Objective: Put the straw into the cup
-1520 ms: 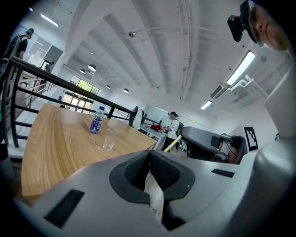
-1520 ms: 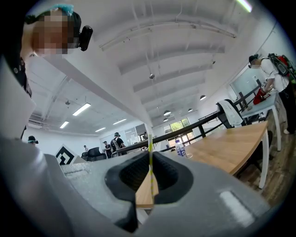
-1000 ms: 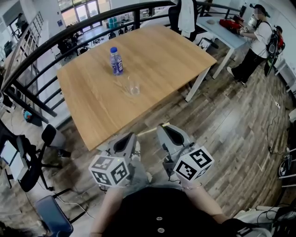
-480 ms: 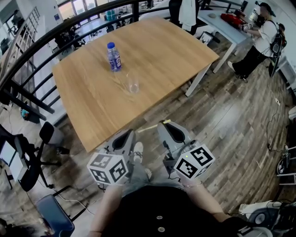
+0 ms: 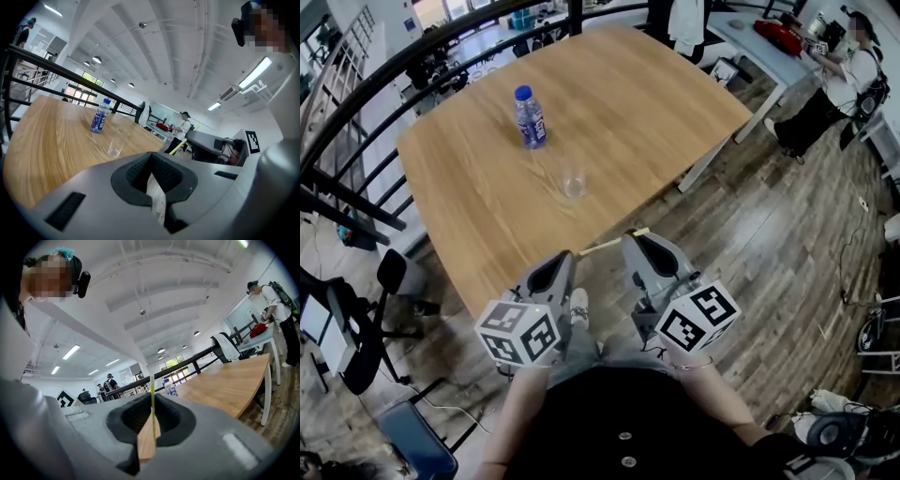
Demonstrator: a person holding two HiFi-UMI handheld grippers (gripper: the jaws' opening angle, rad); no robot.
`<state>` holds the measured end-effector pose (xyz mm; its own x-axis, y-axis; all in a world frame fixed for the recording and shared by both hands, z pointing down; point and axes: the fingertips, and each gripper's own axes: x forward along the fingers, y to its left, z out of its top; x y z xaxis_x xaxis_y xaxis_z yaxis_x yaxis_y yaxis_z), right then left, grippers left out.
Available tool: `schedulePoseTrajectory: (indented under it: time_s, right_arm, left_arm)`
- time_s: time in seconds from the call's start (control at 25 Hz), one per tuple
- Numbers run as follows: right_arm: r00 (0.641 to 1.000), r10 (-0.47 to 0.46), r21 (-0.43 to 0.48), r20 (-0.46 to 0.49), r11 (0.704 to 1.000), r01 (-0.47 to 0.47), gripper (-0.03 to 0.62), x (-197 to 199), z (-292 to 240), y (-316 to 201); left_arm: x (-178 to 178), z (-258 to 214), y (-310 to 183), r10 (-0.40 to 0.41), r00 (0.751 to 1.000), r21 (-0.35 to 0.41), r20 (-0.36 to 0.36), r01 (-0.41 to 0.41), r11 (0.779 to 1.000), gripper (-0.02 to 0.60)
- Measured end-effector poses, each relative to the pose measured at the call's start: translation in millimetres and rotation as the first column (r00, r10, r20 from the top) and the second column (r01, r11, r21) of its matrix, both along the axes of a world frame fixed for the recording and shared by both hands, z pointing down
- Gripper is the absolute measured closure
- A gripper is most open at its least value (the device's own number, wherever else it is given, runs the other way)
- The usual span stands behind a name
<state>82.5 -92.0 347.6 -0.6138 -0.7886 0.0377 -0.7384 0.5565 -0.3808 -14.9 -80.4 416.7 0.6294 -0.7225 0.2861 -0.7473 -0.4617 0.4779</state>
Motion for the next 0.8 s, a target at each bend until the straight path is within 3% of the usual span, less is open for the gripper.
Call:
schedulePoseTrajectory:
  time_s: [0.8]
  right_arm:
    - [0.998,0.066,0.054,0.000,0.996,-0.066,0.574,-37.0,-20.4,-152.9]
  left_arm:
    - [-36.1,-18.5,-152.6,0.062,0.998,0.049,-0.028,-0.061,0.997,0.565]
